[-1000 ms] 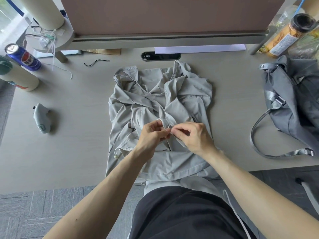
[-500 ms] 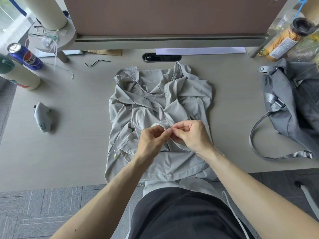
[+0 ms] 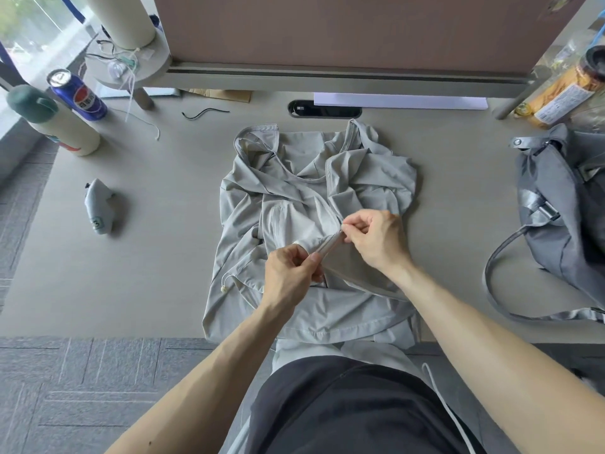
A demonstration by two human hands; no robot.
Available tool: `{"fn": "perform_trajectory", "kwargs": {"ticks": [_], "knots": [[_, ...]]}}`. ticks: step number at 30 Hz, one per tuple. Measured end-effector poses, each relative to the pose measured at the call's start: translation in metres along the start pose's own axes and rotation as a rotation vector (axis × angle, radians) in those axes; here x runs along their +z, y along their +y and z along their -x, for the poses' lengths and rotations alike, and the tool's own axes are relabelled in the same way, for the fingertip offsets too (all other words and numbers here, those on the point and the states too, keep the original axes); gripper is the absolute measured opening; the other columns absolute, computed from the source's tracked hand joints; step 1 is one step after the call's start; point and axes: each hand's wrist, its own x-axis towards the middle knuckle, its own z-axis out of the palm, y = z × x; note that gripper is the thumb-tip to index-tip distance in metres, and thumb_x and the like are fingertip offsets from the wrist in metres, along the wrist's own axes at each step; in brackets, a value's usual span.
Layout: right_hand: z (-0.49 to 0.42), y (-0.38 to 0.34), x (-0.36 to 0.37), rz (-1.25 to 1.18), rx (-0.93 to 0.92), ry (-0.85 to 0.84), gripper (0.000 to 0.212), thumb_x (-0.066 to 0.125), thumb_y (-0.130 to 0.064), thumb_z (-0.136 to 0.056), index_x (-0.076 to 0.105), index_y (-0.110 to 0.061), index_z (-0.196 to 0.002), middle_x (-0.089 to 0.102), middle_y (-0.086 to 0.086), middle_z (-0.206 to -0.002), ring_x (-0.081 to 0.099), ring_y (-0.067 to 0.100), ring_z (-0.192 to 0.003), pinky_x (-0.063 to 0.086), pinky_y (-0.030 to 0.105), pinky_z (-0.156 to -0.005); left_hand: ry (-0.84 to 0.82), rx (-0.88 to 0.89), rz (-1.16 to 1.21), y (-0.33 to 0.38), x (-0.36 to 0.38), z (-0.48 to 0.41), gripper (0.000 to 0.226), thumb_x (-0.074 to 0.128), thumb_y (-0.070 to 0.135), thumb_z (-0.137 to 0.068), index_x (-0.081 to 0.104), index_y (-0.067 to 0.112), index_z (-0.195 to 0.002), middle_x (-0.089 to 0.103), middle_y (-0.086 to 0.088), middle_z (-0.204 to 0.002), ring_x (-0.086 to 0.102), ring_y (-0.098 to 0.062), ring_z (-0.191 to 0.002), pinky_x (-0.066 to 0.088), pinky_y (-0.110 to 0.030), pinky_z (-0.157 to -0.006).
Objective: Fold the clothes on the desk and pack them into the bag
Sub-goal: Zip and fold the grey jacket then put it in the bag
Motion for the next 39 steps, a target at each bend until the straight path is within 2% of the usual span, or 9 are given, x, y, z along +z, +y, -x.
{"fn": "perform_trajectory", "kwargs": {"ticks": [6,9,11,14,18,23,28,33,39], "knots": [[-0.015,0.006,-0.009,0.046,-0.048,-0.081,0.005,0.073,-0.010,-0.083,0.075,-0.013,-0.079,0.073,0.000,-0.067,0.070,0.003,-0.062,0.059,0.029,-0.072,-0.043,-0.125,0.211,-0.008,-0.002,0.008,0.027,0.067,0.002,-0.091,0.059,0.002,-0.065,0.065,-0.014,-0.058,0.060,-0.022,-0.049,0.052,-0.030,-0.054],[-0.018,0.004,-0.013,0.064,-0.086,-0.162,0.006,0.074,-0.012,-0.082,0.075,-0.016,-0.078,0.072,-0.004,-0.063,0.069,0.002,-0.062,0.057,0.027,-0.074,-0.084,-0.220,0.186,-0.013,-0.007,0.013,0.026,0.070,0.005,-0.089,0.060,0.002,-0.065,0.066,-0.017,-0.062,0.058,-0.019,-0.047,0.058,-0.047,-0.070],[-0.019,0.002,-0.016,0.054,-0.088,-0.249,0.006,0.074,-0.012,-0.082,0.075,-0.016,-0.079,0.072,-0.005,-0.062,0.069,0.002,-0.062,0.058,0.028,-0.076,-0.083,-0.174,-0.055,-0.018,-0.014,0.013,0.031,0.073,0.017,-0.086,0.062,0.006,-0.059,0.067,-0.012,-0.059,0.057,-0.017,-0.046,0.057,-0.041,-0.066],[-0.020,0.000,-0.023,0.031,-0.080,-0.344,0.005,0.075,-0.011,-0.082,0.076,-0.015,-0.081,0.073,-0.004,-0.063,0.070,0.002,-0.064,0.058,0.030,-0.078,0.165,0.090,-0.469,-0.015,-0.020,0.009,0.049,0.068,0.053,-0.075,0.050,0.017,-0.047,0.053,0.007,-0.045,0.045,-0.006,-0.042,0.039,-0.028,-0.048],[-0.020,-0.006,-0.024,0.010,-0.145,-0.456,0.008,0.076,-0.009,-0.080,0.077,-0.017,-0.083,0.075,-0.002,-0.070,0.072,0.006,-0.068,0.060,0.034,-0.078,0.104,0.292,-0.669,0.010,0.005,0.004,0.049,0.059,0.071,-0.076,0.062,0.022,-0.071,0.064,0.010,-0.067,0.061,-0.010,-0.062,0.049,-0.029,-0.056],[-0.023,-0.002,-0.032,0.061,-0.241,-0.444,0.009,0.079,-0.013,-0.076,0.079,-0.017,-0.085,0.076,-0.004,-0.077,0.071,0.003,-0.071,0.058,0.029,-0.076,0.051,0.356,-0.781,0.015,0.032,-0.007,0.054,0.059,0.044,-0.094,0.036,0.017,-0.054,0.042,0.000,-0.049,0.058,-0.037,-0.058,0.041,-0.036,-0.052],[-0.026,0.000,-0.035,0.120,-0.352,-0.385,0.010,0.076,-0.012,-0.078,0.080,-0.012,-0.087,0.077,0.000,-0.081,0.068,0.004,-0.072,0.048,0.007,-0.072,0.004,0.387,-0.697,0.006,0.034,0.001,0.057,0.063,0.033,-0.085,0.023,0.016,-0.048,0.020,0.003,-0.043,0.026,-0.018,-0.043,0.023,-0.032,-0.050],[-0.050,0.011,-0.037,0.169,-0.357,-0.270,0.007,0.074,-0.016,-0.081,0.080,-0.015,-0.086,0.077,0.001,-0.081,0.071,0.017,-0.075,0.055,0.032,-0.083,-0.024,0.331,-0.649,-0.008,0.036,0.016,0.052,0.063,0.033,-0.081,0.030,0.011,-0.048,0.028,-0.002,-0.046,0.025,-0.015,-0.044,0.025,-0.030,-0.045],[-0.075,0.012,-0.049,0.175,-0.387,-0.259,0.009,0.073,-0.013,-0.083,0.079,-0.013,-0.088,0.077,0.002,-0.086,0.067,0.012,-0.076,0.054,0.028,-0.082,-0.063,0.186,-0.678,-0.028,0.046,0.040,0.041,0.056,0.030,-0.073,0.029,0.009,-0.050,0.026,-0.001,-0.050,0.024,-0.016,-0.050,0.027,-0.034,-0.049]]}}
